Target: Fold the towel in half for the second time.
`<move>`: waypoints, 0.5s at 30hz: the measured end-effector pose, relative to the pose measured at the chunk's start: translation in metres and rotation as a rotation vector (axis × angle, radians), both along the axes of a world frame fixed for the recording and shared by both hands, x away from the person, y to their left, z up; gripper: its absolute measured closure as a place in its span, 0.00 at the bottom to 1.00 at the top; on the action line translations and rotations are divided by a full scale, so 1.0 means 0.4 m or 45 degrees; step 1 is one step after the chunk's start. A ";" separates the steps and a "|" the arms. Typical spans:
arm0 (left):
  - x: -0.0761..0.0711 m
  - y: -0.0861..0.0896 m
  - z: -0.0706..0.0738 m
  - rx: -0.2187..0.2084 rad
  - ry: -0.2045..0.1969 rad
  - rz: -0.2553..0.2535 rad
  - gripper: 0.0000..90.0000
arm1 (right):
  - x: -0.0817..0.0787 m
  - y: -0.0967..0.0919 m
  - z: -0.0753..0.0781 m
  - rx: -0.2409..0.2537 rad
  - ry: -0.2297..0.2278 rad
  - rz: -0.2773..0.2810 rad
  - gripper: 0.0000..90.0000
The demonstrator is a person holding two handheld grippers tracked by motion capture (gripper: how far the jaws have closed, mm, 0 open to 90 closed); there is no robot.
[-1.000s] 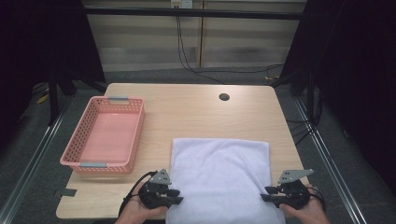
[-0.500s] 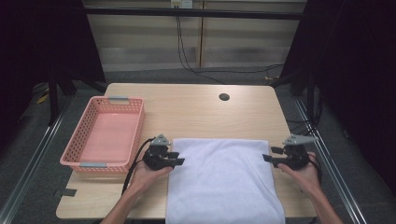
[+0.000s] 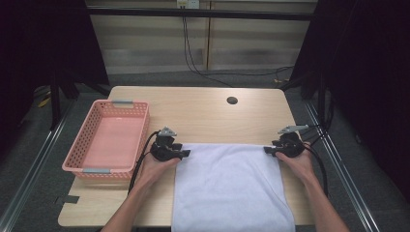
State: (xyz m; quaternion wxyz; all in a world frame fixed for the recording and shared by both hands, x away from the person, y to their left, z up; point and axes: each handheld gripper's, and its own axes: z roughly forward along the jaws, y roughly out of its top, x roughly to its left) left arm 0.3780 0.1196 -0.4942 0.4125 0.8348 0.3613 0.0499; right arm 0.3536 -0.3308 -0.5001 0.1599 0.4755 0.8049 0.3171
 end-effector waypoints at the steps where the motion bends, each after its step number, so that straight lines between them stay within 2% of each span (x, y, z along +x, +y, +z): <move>1: 0.001 0.003 0.000 -0.012 0.004 0.015 0.50 | 0.002 -0.001 0.000 0.010 0.004 0.000 0.59; 2: 0.004 0.007 -0.002 -0.012 0.011 0.025 0.48 | 0.003 -0.003 0.000 0.014 0.002 0.001 0.60; 4: 0.008 0.012 -0.009 0.003 0.021 0.040 0.45 | 0.003 -0.010 0.001 0.023 0.008 -0.002 0.70; 6: 0.012 0.009 -0.016 0.027 0.021 0.032 0.43 | 0.000 -0.012 -0.001 0.043 0.002 0.001 0.76; 7: 0.018 0.010 -0.022 0.020 0.020 0.041 0.43 | -0.002 -0.012 -0.001 0.048 0.005 0.002 0.80; 11: 0.036 0.020 -0.028 -0.009 0.019 0.060 0.41 | -0.003 -0.013 0.000 0.065 0.017 0.013 0.85; 13: 0.046 0.020 -0.029 0.005 0.008 0.064 0.41 | -0.003 -0.013 -0.001 0.066 0.011 0.011 0.87; 15: 0.053 0.009 -0.031 0.015 -0.016 0.029 0.42 | -0.003 -0.013 -0.002 0.069 0.010 0.012 0.88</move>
